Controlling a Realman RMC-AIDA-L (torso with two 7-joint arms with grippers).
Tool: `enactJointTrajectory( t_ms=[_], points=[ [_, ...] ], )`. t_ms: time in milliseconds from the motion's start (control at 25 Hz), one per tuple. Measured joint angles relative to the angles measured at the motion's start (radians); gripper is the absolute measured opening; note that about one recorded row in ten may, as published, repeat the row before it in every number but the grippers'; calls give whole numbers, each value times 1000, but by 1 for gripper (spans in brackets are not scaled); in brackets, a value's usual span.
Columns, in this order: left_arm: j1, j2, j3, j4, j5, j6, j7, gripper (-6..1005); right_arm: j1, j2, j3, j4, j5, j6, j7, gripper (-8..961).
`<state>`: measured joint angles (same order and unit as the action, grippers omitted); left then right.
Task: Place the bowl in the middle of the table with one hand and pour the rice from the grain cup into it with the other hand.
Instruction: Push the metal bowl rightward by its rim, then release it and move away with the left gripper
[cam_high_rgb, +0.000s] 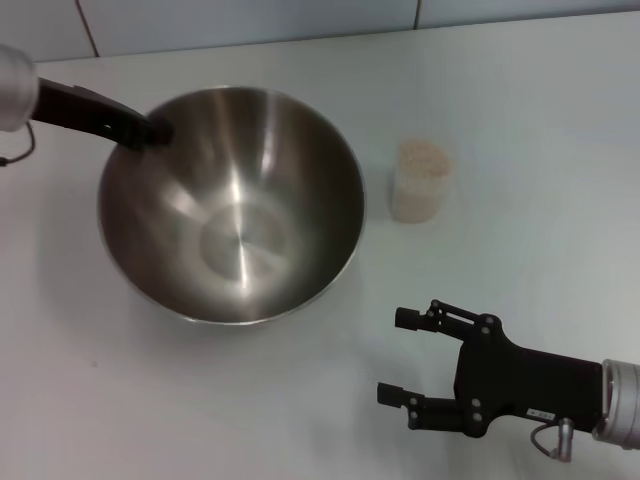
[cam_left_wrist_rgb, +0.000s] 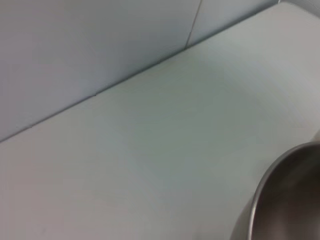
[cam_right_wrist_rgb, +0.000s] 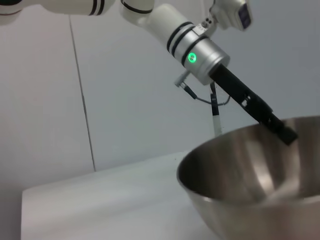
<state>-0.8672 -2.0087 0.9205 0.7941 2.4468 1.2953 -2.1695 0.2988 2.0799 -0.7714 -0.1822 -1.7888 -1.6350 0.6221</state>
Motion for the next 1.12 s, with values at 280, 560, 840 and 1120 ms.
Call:
enactJointTrajectory(
  t_ms=[280,560,840,1120],
  points=[
    [-27,-24,0,-50,37,-50,42,34,6,2,0,-2,0,0,7,828],
    [-16,-45,1,-40,36,-94,79,34,10,2,0,-2,0,-1,7,828],
    [-7,-49,2,-20,34,-119,93,75,13,2,2,0,1,0,7,828],
    [92,-57,5,187,-3,-8,134,391,-14,3,89,0,9,37,5,827]
  ],
)
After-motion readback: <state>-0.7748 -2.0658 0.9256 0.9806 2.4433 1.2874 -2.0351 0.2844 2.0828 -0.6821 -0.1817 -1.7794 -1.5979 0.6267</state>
